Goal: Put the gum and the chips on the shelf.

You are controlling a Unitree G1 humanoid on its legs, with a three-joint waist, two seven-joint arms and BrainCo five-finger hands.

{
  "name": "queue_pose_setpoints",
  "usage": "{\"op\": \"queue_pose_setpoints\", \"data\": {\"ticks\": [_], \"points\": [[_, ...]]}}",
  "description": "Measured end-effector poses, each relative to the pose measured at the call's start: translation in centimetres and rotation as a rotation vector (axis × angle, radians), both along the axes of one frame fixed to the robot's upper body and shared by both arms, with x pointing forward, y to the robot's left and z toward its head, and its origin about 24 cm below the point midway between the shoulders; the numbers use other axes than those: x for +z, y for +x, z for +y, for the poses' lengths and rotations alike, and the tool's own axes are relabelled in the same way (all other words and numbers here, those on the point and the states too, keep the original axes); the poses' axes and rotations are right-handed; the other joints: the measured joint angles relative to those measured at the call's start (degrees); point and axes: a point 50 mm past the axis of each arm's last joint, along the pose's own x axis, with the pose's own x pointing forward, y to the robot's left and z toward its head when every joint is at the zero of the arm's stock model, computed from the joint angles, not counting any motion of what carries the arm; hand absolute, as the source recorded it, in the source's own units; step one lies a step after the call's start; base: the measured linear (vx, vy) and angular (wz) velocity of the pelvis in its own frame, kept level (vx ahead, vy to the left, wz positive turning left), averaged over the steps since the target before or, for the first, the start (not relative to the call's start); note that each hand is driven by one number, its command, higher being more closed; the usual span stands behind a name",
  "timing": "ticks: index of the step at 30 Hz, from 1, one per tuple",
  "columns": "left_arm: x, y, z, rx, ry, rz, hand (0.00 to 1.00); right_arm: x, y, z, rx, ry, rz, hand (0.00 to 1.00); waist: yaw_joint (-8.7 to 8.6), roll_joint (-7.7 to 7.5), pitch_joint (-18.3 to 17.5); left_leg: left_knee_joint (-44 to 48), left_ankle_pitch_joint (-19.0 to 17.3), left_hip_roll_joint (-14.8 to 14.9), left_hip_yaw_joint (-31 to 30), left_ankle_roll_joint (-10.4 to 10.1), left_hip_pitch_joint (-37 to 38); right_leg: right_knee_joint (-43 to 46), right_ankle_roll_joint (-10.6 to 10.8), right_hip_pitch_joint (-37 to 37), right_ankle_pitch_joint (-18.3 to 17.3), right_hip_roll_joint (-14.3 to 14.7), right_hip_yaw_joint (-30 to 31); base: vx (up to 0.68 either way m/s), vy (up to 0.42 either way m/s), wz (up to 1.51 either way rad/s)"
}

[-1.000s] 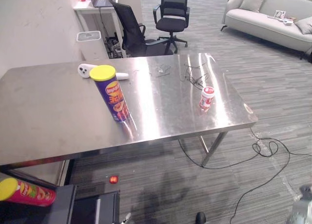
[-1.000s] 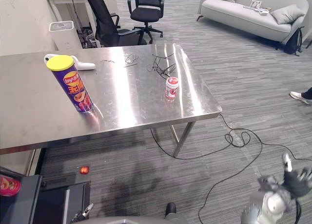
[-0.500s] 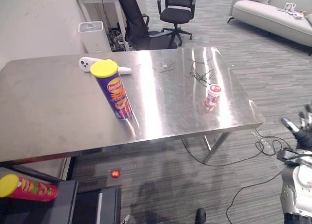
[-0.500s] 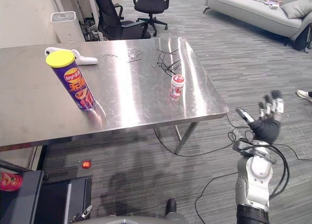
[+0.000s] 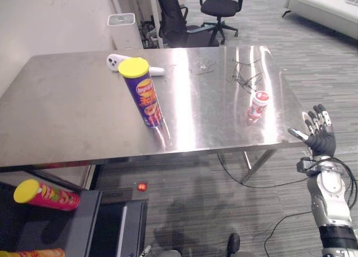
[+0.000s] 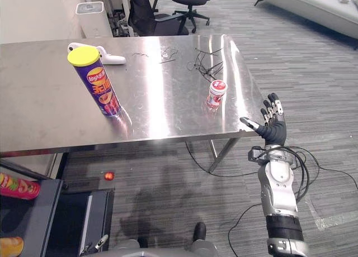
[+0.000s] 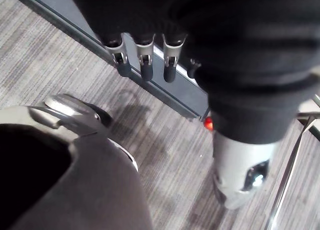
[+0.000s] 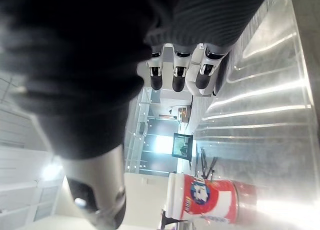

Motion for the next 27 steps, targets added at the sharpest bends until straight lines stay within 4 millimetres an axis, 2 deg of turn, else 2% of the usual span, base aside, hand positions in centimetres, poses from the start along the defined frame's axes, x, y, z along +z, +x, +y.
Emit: {"op": "queue_pose_setpoints", "data": {"ticks": [9, 12, 17, 27], "points": [[0.3, 0.7, 0.0, -0.004, -0.001, -0.038, 0.0, 1.4, 2.5, -0.5, -0.062, 0.01, -0.021, 0.0, 0.3, 0.03, 2.3, 0.6, 0.1, -0.8, -1.5, 0.2, -1.1, 0.0, 0.4, 0.1, 0.3, -0.9, -1.4, -0.01, 0.006, 0.09], [0.4, 1.1, -0.3, -0.019, -0.003, -0.054, 0.0, 1.6, 3.2, -1.0, -0.078, 0.006, -0.011, 0.0, 0.75, 0.56, 3.1, 0.9, 0.3, -1.3, -1.6, 0.4, -1.3, 0.0, 0.5, 0.0, 1.1, -1.4, -1.6, -0.05, 0.021, 0.02], [0.6, 1.6, -0.4, -0.029, -0.002, -0.078, 0.0, 2.6, 4.2, -1.0, -0.078, 0.0, -0.029, 0.0, 1.03, 0.68, 4.9, 0.9, 0.6, -1.6, -1.7, 0.9, -1.5, 0.0, 0.3, -0.3, 2.5, -1.6, -2.3, -0.06, 0.003, 0.01], [0.9, 2.3, -0.5, -0.041, -0.001, -0.109, 0.0, 4.2, 5.0, -1.1, -0.07, -0.023, -0.062, 0.0, 1.77, 0.71, 6.5, 2.9, 0.9, -2.5, -3.3, 1.4, -3.9, 0.0, 0.4, -1.0, 2.8, -2.5, -3.3, -0.07, -0.02, 0.07]]}}
